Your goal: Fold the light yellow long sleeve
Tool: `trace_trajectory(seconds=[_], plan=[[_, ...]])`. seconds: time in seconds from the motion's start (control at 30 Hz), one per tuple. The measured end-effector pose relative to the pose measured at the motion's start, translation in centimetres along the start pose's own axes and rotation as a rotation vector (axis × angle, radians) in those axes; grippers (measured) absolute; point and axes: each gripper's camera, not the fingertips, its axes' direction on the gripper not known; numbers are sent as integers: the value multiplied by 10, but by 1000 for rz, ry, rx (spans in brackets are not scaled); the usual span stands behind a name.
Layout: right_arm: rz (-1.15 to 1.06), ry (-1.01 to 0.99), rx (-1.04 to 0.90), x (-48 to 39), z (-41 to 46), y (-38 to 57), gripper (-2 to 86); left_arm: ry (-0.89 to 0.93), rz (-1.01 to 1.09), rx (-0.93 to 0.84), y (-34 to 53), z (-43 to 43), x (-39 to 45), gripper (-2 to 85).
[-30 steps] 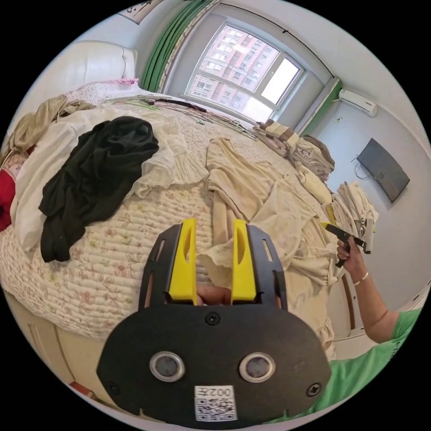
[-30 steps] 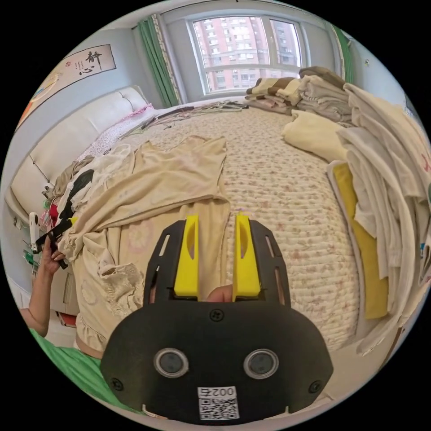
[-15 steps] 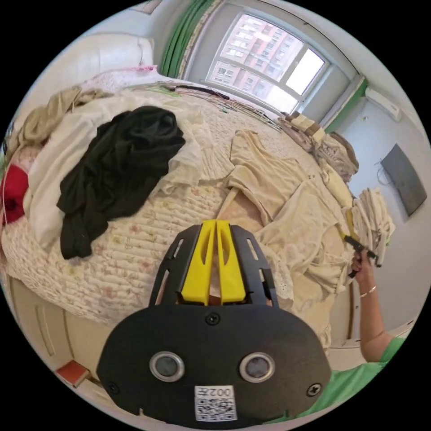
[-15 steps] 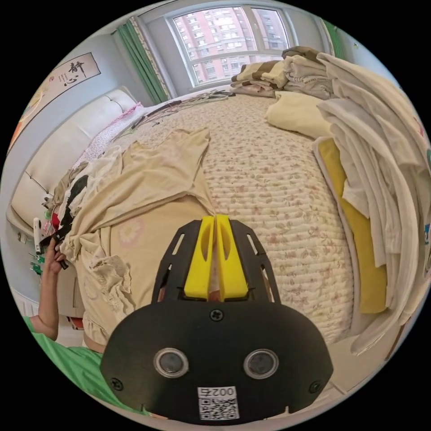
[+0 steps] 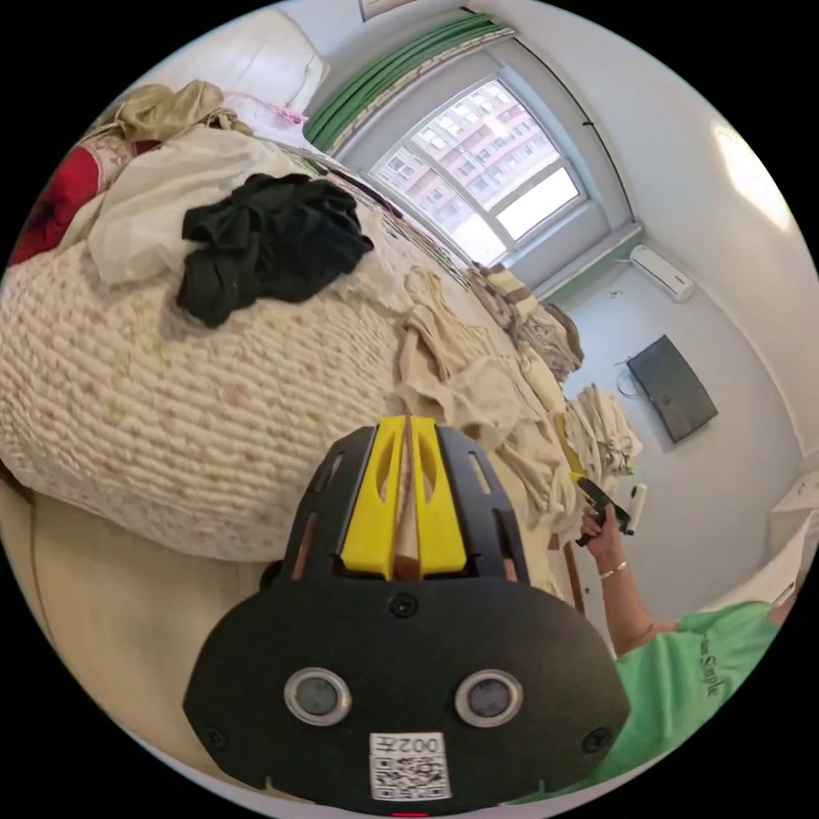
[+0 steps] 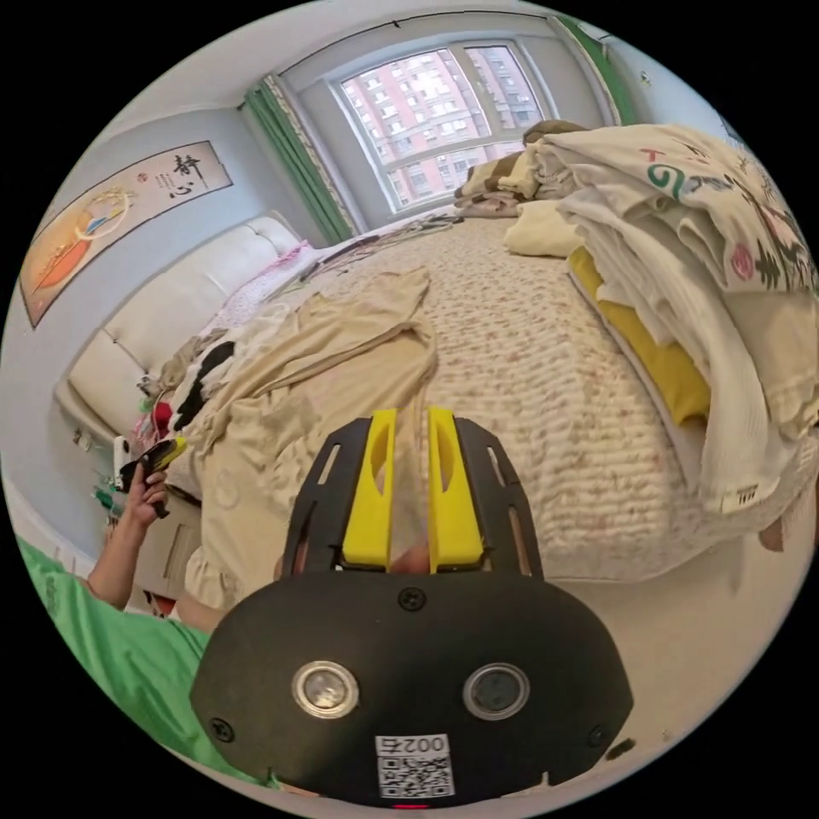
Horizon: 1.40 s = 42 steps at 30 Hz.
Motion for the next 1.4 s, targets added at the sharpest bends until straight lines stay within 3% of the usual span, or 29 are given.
trace_trajectory(seconds=[0.23,0.47,0.53,0.67,0.77,0.93,1.0,1.17,1.3,1.4], plan=[[-56,135,-76,-15,13,61,90,-151,137,-107,77,24,31,24],[-74,181,-93,-31,22,59,23,-113,10,-261,83,76,30,15],[-85,202,-97,-34,20,57,2,-122,-15,-274,79,82,31,-1],[-88,246,-48,-33,-3,54,-8,-344,73,-185,75,57,60,-9],[-61,229,-61,-26,-6,51,-8,-412,108,-153,76,41,74,-9],[3,199,-136,-16,21,49,-4,-289,-49,-279,86,64,48,-10],[-21,264,-135,-21,21,46,6,-267,-72,-246,89,60,45,-9],[-35,558,-81,-27,6,30,73,-586,20,-130,83,36,62,-8],[-88,603,158,-49,-24,-4,110,-535,123,27,55,18,89,1],[-129,526,206,-63,-14,-46,132,-425,255,82,16,28,122,45]])
